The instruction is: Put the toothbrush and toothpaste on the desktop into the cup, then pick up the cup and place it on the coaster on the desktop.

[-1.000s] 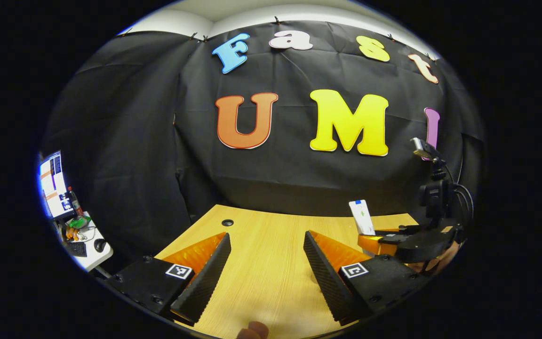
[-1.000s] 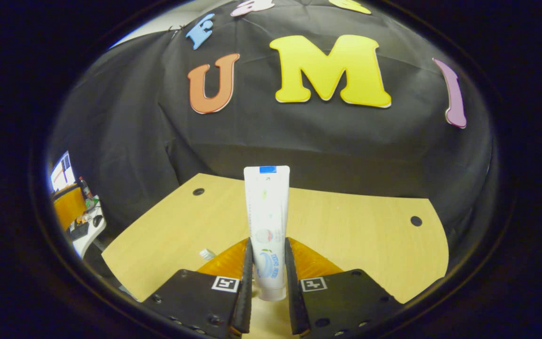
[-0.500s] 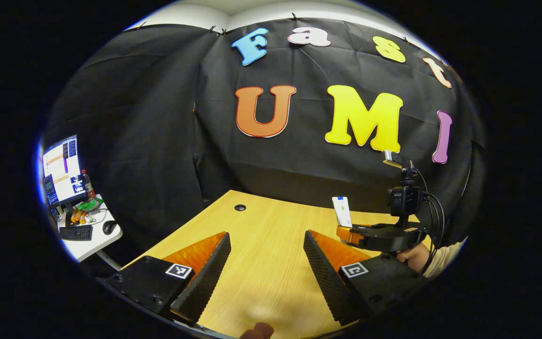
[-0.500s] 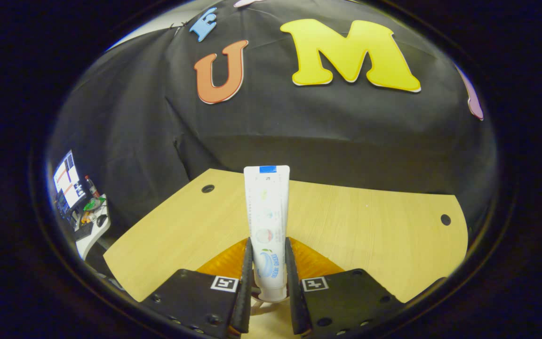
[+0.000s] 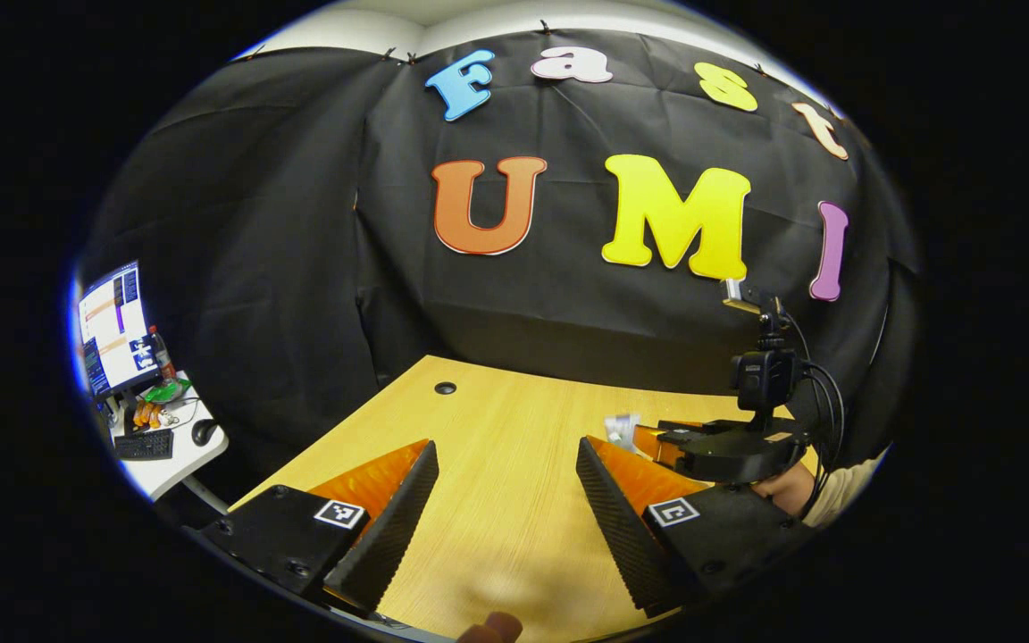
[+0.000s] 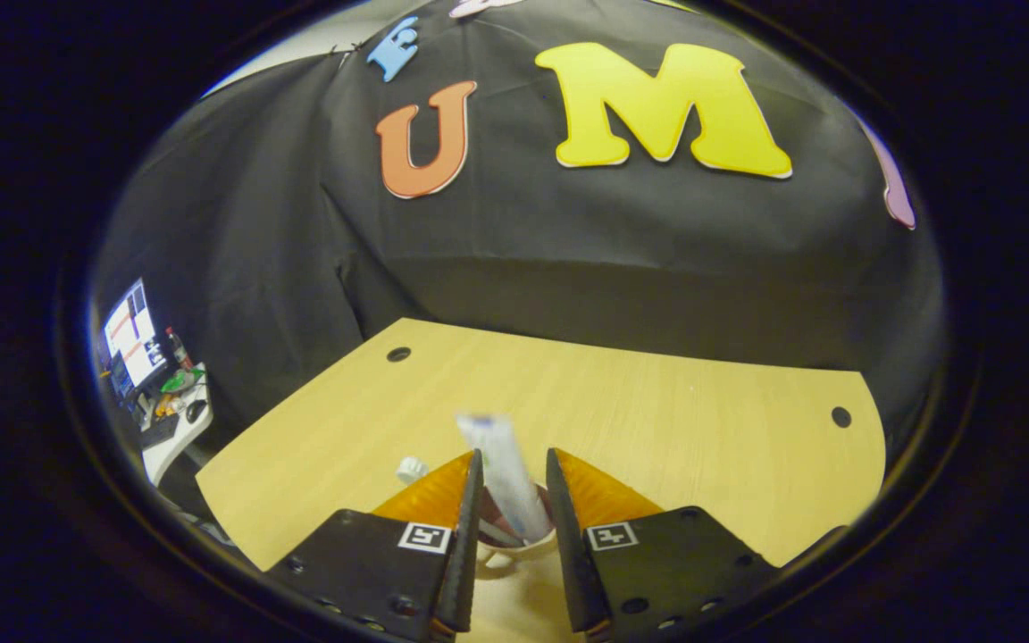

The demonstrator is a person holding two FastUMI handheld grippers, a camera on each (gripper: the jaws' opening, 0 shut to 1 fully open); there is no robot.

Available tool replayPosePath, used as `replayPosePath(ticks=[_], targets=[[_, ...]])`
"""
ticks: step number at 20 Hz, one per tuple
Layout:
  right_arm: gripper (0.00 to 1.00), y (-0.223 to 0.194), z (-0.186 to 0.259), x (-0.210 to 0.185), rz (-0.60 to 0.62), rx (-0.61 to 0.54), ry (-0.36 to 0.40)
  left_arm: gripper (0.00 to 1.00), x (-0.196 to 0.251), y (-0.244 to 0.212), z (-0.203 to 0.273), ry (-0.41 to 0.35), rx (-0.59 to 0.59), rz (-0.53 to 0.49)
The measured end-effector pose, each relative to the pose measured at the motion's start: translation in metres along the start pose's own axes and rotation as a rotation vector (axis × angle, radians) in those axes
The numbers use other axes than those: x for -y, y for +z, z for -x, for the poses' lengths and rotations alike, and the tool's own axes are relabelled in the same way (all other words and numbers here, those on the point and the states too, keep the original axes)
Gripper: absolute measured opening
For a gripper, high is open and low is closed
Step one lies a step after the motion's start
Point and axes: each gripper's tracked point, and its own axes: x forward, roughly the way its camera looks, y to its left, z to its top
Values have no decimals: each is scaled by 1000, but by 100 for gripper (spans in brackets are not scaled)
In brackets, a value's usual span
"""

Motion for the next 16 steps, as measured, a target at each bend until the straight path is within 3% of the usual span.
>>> replayPosePath(ticks=[3,6,9,16], targets=[[43,14,27,1,15,55,1,99,12,-5,-8,-43,-20,10],[59,29,59,6,24,111,-11,99,24,-18,-16,-87,-62,31],[60,47,99,24,32,158,-60,99,39,-20,-25,-123,-79,46],[80,103,203,64,53,328,-170,98,82,-51,-53,-227,-188,49]])
